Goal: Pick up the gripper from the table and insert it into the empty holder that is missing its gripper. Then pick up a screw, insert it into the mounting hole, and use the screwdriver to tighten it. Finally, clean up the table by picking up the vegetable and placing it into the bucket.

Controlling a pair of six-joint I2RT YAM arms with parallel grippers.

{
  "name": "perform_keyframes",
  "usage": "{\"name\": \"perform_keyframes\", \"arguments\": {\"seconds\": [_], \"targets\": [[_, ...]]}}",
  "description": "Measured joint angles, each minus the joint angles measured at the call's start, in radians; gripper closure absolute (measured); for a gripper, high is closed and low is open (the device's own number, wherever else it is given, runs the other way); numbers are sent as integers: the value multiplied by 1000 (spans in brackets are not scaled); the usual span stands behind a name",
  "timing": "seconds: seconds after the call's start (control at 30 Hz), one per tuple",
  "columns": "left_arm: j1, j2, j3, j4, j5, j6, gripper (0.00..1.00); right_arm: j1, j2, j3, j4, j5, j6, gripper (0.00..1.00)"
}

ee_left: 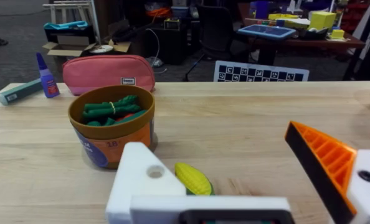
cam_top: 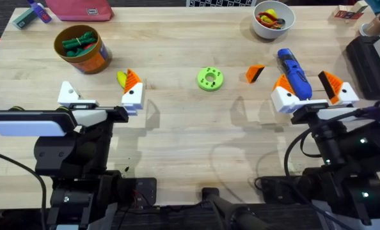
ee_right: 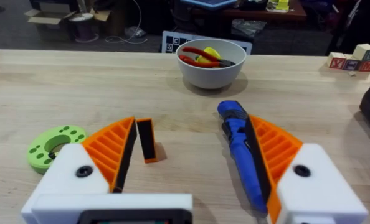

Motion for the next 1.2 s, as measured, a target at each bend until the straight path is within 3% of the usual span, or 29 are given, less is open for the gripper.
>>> {"name": "perform_keyframes", "arguments": {"seconds": [0.3, 0.43, 0.57, 0.7, 0.83, 1.03, 1.2], "targets": [[0, 0, 0, 3, 0, 0, 15, 0, 0, 0, 1, 0, 0, 8], [0, 0, 1, 36, 0, 0, 15, 0, 2, 0, 79, -2, 0, 8], [0, 3, 51, -45, 0, 0, 15, 0, 2, 27, 105, -4, 0, 8], [0, 64, 222, -175, -27, 0, 15, 0, 26, 129, 92, -4, -15, 8], [0, 208, 436, -312, -66, 0, 15, 0, 130, 295, 1, -4, -29, 9], [0, 555, 745, -588, -88, 0, 15, 0, 427, 582, -268, -5, -34, 8], [0, 819, 927, -762, -97, -1, 15, 0, 695, 816, -503, -7, -34, 8]]}}
